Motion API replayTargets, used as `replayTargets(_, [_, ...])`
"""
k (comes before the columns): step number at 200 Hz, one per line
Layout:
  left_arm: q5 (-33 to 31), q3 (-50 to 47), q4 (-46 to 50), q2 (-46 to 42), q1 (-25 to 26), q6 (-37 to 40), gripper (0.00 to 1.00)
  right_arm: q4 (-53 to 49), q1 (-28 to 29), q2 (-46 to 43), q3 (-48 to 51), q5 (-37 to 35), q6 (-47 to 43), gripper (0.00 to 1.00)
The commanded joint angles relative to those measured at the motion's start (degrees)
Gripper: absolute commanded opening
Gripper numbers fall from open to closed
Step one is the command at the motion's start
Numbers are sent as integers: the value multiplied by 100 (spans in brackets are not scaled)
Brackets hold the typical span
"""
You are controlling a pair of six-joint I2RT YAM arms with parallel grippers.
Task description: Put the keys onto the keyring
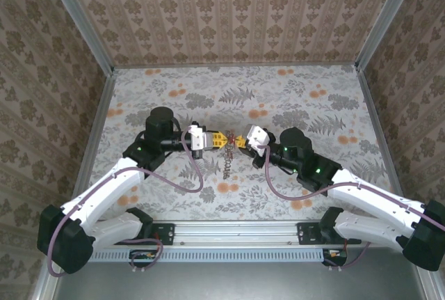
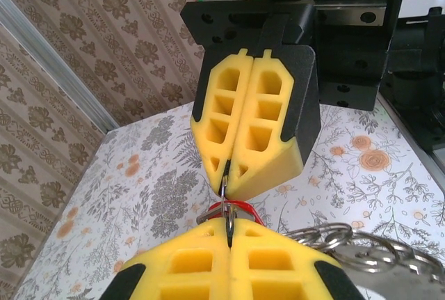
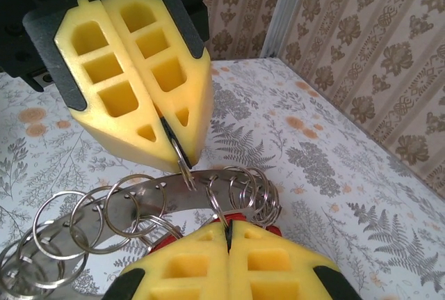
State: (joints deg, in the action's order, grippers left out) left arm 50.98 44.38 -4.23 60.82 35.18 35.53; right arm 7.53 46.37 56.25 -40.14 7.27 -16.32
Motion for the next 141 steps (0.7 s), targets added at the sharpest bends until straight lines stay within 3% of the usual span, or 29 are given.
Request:
replayTargets(1, [195,213,-70,27,15,-62,0,36,34,0,-161,-100,14,0])
replayTargets(141, [-96,250,-231,97,15,-238,0,38,48,39,-158,104,40,0])
